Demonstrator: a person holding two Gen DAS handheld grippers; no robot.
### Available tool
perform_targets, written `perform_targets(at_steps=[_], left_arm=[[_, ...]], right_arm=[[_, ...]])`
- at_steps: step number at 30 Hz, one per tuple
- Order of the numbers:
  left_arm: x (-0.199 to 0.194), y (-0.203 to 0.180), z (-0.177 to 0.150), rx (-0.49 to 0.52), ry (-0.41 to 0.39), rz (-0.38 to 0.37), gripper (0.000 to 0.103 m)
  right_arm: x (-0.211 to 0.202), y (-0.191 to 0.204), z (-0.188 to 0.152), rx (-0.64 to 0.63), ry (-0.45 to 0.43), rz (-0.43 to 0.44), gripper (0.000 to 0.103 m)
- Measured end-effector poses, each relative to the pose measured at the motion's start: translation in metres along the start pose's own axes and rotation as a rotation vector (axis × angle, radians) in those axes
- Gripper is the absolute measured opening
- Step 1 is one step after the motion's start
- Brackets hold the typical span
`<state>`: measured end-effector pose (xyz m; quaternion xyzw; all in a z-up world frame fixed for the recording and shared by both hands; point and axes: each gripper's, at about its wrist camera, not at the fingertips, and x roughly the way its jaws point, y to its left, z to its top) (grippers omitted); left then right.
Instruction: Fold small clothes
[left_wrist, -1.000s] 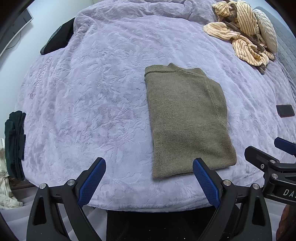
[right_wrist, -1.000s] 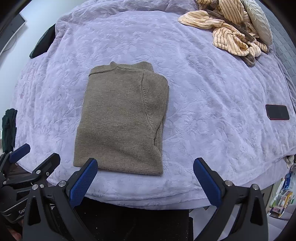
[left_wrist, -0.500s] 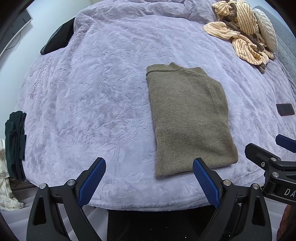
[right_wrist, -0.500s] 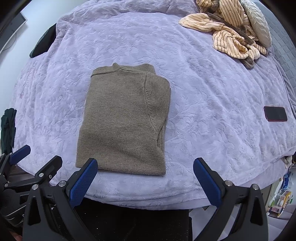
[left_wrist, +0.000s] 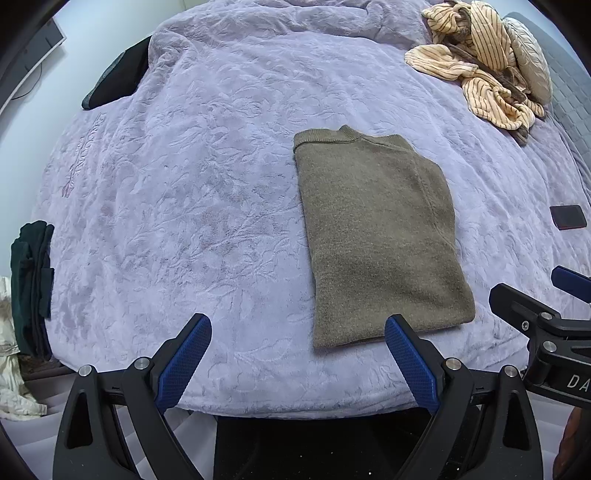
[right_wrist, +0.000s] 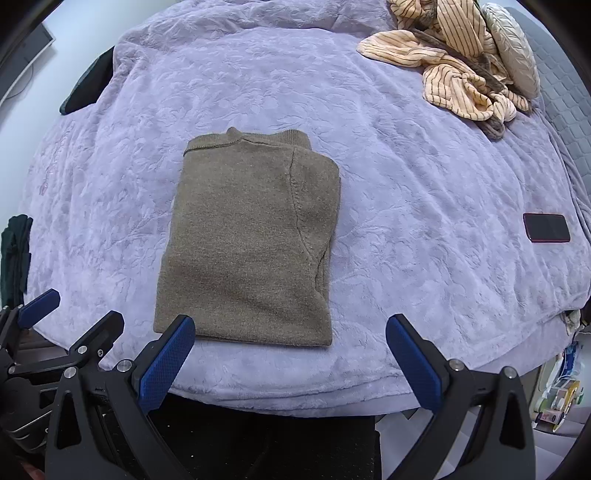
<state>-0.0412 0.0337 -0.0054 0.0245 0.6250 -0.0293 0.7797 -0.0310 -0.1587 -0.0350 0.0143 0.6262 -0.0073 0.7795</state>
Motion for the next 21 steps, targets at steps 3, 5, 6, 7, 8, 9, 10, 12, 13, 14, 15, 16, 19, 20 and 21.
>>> perform_targets(at_steps=[3,5,6,7,8,9,10,12,13,14,15,16,19,20,21], left_arm=[[-0.0003,-0.0005,-0.0006,-0.003,0.0,0.0,0.095],[-0.0005,-0.0006,-0.0008,-0.002,-0.001,-0.001,0.096],[-0.0002,-0.0004,-0.0005,0.0,-0.001,-0.002,0.096],[-0.0002,-0.0008,-0.0009,0.002,-0.002,-0.003,0.096],[0.0002,-0.0011,-0.0012,0.006,-0.001,-0.002,0.096],[0.0004,-0.0009,-0.0017,0.009,-0.001,-0.002,0.096],[0.0005,-0.0004,-0.0019,0.012,-0.001,-0.001,0.096],[0.0006,0.0,-0.0023,0.013,0.0,-0.002,0.096],[0.0008,0.0,-0.0029,0.013,0.001,-0.002,0.096],[0.0006,0.0005,-0.0021,0.015,0.002,-0.001,0.096],[0.0005,0.0005,-0.0024,0.016,0.002,-0.001,0.096],[0.0004,0.0005,-0.0021,0.017,0.001,-0.001,0.096],[0.0003,0.0014,-0.0012,0.018,-0.001,0.0,0.096],[0.0005,0.0025,-0.0006,0.018,0.0,-0.002,0.096],[0.0006,0.0026,-0.0006,0.017,0.001,-0.002,0.096]], right_arm=[[-0.0006,-0.0007,-0.0006,0.003,-0.001,-0.003,0.103],[-0.0009,-0.0006,-0.0014,0.004,-0.004,-0.006,0.103],[-0.001,-0.0007,-0.0015,0.005,-0.005,-0.007,0.103],[-0.0009,-0.001,-0.0013,0.007,-0.005,-0.006,0.103],[-0.0009,-0.001,-0.0011,0.008,-0.005,-0.006,0.103],[-0.0011,-0.0009,-0.0015,0.009,-0.006,-0.007,0.103],[-0.001,-0.0013,-0.0012,0.008,-0.006,-0.007,0.103],[-0.0009,-0.001,-0.0019,0.01,-0.006,-0.006,0.103],[-0.0007,-0.0011,-0.0018,0.011,-0.006,-0.006,0.103],[-0.0007,-0.001,-0.0021,0.013,-0.006,-0.006,0.103],[-0.0006,-0.0009,-0.0022,0.014,-0.005,-0.005,0.103],[-0.0006,-0.0008,-0.0022,0.016,-0.005,-0.006,0.103],[-0.0006,-0.0005,-0.0028,0.016,-0.004,-0.008,0.103],[-0.0006,-0.0004,-0.0028,0.016,-0.005,-0.007,0.103],[-0.0007,-0.0006,-0.0029,0.017,-0.005,-0.009,0.103]])
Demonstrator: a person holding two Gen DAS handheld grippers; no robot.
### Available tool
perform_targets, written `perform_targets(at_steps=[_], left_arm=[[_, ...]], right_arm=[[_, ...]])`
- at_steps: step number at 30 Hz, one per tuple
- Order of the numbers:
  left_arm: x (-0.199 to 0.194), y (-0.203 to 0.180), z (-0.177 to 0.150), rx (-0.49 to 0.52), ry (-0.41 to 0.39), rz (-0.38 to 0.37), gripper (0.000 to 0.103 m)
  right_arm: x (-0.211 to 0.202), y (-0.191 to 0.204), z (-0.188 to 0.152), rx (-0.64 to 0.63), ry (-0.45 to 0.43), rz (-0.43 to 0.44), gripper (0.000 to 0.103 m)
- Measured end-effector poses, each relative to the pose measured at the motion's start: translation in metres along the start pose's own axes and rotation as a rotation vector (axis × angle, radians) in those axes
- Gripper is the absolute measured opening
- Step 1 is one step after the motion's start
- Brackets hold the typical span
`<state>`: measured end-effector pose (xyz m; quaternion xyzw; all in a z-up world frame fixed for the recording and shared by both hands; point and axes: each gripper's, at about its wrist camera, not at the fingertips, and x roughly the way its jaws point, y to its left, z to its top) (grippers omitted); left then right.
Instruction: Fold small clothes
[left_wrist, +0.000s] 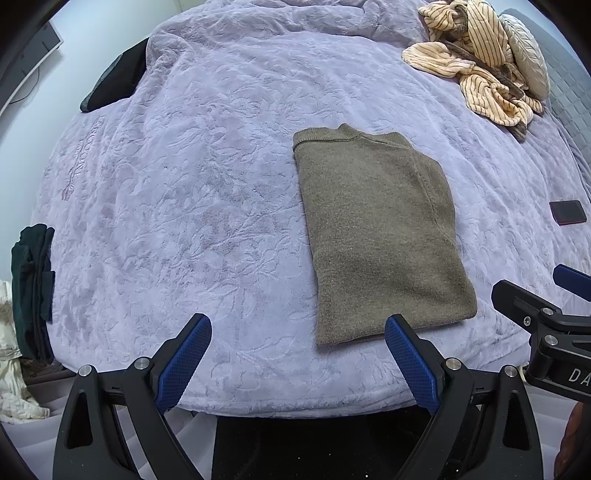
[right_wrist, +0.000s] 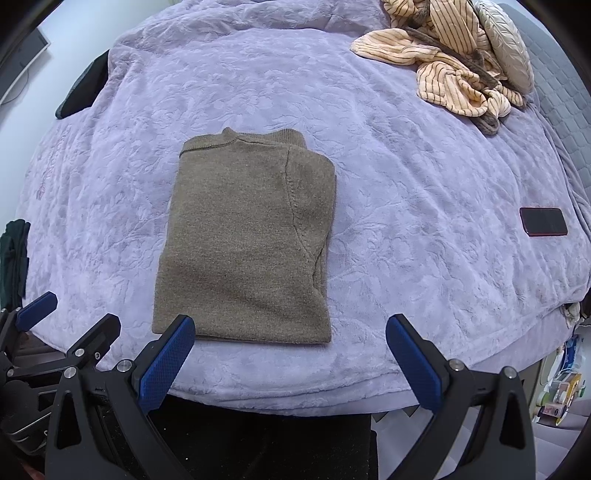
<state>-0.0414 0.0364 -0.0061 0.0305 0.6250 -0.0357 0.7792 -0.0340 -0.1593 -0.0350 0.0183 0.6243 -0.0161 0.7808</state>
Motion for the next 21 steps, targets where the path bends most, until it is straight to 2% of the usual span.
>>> perform_targets(at_steps=[21], left_arm=[[0.004,0.009,-0.005,0.0,0.003,-0.003,0.096]], right_arm=[[-0.001,0.005,-0.003,0.014,0.0,-0.011,0.103]])
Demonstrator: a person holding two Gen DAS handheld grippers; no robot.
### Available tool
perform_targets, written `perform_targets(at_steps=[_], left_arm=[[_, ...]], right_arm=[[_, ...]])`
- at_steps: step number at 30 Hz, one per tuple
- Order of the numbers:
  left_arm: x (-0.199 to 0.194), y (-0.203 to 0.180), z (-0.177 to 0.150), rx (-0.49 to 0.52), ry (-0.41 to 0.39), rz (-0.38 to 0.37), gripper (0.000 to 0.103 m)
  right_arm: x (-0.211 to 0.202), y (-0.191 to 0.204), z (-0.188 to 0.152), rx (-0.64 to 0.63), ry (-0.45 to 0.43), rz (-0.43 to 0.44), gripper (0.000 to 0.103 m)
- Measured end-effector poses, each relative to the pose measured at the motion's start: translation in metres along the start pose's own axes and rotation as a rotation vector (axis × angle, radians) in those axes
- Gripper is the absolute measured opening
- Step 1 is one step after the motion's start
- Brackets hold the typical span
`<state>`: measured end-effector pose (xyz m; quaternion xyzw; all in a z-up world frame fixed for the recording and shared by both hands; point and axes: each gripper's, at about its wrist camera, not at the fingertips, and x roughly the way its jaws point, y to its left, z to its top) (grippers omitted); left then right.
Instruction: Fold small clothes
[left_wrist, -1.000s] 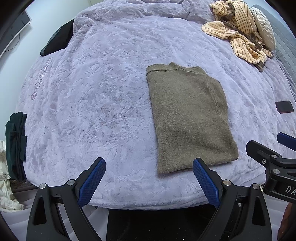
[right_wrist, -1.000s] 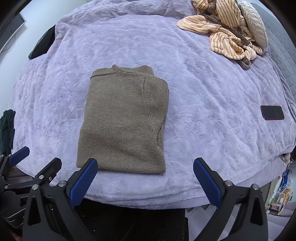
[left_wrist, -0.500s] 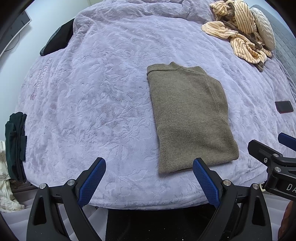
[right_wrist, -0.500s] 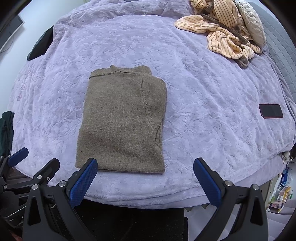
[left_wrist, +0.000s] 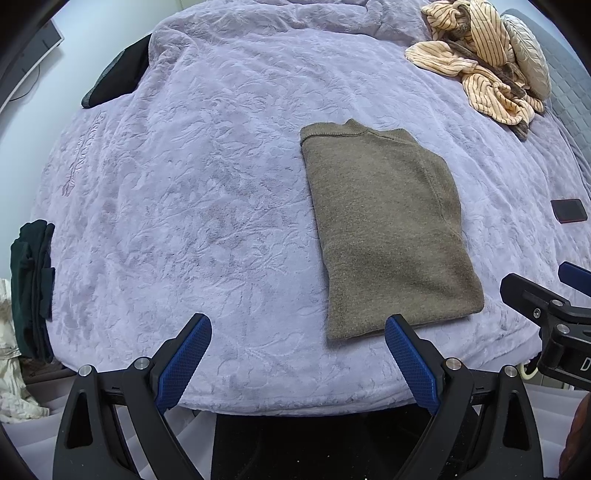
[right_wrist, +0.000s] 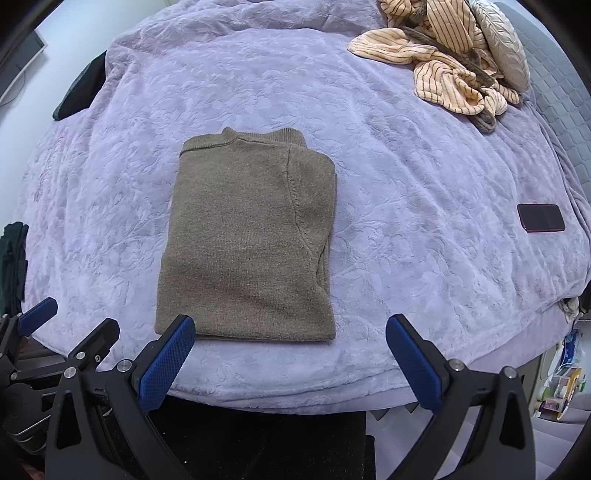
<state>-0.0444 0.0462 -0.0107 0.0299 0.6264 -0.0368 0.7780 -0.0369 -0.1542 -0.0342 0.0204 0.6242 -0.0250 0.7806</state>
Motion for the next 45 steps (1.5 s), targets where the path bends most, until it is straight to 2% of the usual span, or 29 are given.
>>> perform_targets(at_steps=[12,28,38,45], left_arm=[[-0.002,0.002,-0.004,0.011,-0.013,-0.008,0.095],[0.0,-0.012,0.0,-0.008,-0.026,0.006,0.095],[0.001,-0.031,0.005,-0.02,-0.008,0.064,0.095],[-0.003,-0.035,0.008,-0.036,-0.012,0.075,0.095]], right_arm=[[0.0,0.003,-0.009,0.017,0.002,-0.005,0.103],[0.011,-0.009,0.0,-0.018,-0.004,0.018,0.103],[0.012,-0.024,0.009,-0.073,0.008,0.046,0.103],[0.012,-0.025,0.015,-0.094,0.011,0.069,0.103]])
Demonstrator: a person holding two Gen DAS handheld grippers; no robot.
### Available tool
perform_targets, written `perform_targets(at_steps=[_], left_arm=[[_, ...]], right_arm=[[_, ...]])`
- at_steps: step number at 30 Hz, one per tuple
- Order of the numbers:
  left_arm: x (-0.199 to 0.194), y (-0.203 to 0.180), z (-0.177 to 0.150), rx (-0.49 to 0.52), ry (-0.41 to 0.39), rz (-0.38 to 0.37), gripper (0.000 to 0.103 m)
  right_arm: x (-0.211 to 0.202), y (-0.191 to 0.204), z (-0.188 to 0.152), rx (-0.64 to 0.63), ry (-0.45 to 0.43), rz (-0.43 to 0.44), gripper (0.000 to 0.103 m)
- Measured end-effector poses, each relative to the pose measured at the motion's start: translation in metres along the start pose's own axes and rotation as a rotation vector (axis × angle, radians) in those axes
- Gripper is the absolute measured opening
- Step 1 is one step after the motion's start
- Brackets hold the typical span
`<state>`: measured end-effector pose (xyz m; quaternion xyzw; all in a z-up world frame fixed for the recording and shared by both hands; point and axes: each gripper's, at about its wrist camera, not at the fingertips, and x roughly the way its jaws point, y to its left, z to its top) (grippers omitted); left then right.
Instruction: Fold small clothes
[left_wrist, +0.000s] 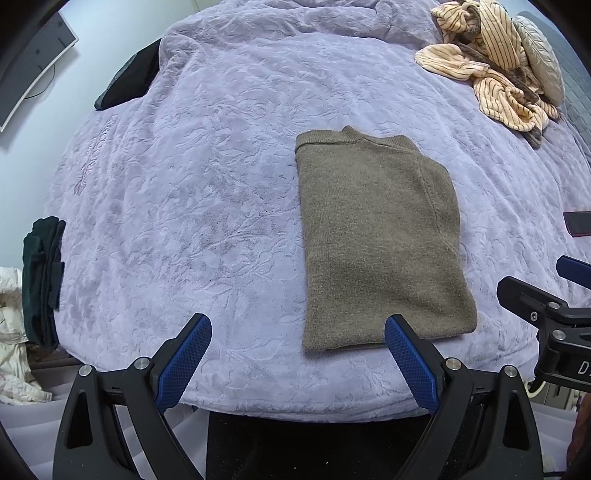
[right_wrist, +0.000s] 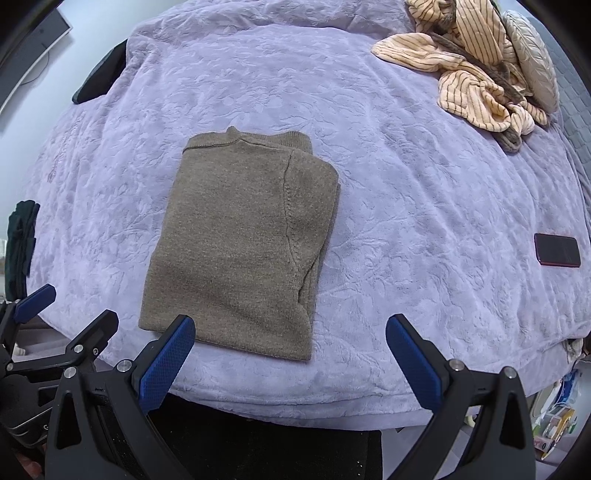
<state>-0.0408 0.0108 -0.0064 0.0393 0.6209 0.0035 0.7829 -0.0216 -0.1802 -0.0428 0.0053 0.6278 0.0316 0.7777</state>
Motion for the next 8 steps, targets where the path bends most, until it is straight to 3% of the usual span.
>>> perform_targets(at_steps=[8], left_arm=[[-0.002,-0.0008,0.0036,-0.017,-0.02,0.012,0.095]], right_arm=[[0.0036,-0.0025,0.0019,0.001,0.012,0.012,0.103]])
